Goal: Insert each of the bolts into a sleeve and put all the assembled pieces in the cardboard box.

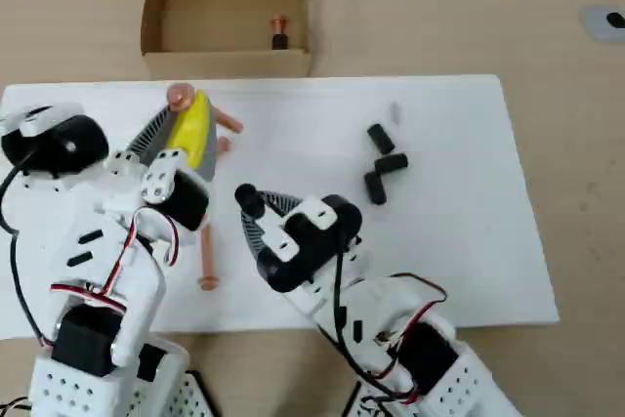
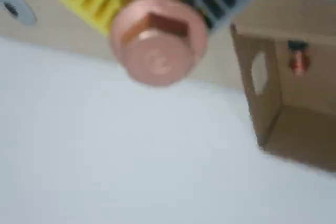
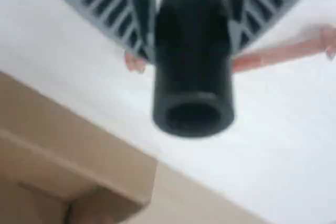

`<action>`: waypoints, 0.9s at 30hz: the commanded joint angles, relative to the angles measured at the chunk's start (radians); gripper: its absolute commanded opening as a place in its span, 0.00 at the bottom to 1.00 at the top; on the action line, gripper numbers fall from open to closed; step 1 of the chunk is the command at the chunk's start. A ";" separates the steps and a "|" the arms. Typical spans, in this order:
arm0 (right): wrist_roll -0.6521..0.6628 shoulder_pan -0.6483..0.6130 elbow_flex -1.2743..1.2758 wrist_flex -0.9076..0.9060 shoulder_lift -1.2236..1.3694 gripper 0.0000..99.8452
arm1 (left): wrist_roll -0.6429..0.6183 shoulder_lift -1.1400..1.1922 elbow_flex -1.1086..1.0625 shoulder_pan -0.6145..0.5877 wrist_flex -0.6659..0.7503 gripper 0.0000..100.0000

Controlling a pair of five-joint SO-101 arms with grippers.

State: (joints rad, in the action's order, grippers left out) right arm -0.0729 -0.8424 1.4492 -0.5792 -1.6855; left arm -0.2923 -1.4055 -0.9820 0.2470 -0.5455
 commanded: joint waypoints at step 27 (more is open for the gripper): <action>-0.008 0.004 0.021 0.097 -0.021 0.01 | 0.189 -0.007 0.233 0.183 -0.370 0.01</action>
State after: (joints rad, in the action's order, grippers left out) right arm -0.0729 -0.8424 1.4830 -0.5117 -1.6855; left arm -0.1481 -1.4162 -0.7135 0.4204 -0.9705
